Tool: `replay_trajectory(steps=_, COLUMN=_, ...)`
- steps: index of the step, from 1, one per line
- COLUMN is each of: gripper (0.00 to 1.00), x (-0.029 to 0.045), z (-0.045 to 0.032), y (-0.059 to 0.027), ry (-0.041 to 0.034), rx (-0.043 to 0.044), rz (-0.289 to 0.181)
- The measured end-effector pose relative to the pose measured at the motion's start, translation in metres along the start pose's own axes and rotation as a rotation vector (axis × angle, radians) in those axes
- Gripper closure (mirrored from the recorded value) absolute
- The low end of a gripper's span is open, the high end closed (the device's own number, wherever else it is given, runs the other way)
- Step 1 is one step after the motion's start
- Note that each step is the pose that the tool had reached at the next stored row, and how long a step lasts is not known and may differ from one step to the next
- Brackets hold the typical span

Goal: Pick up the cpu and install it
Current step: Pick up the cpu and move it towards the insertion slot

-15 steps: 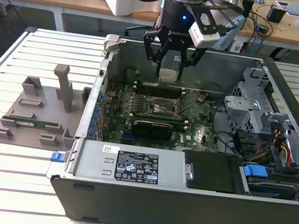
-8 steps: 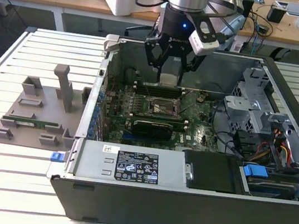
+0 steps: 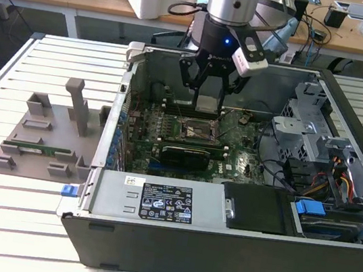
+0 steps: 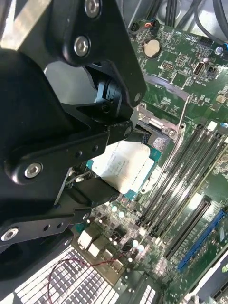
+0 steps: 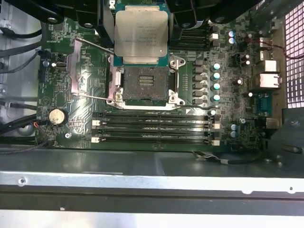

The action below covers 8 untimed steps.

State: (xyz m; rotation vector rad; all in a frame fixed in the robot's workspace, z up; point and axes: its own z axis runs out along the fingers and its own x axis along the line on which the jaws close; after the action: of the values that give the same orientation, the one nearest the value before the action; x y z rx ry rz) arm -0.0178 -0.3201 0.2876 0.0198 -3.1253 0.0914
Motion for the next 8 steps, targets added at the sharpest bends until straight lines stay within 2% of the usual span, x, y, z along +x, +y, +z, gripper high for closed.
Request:
replay_trajectory(steps=4, gripper=0.45, x=-0.0034, z=0.0092, y=0.002, ry=0.0017, rx=0.0, rz=0.0)
replay_trajectory(steps=8, gripper=0.45, x=-0.0037, z=0.0167, y=0.0062, ry=0.0019, rx=0.0, rz=0.0)
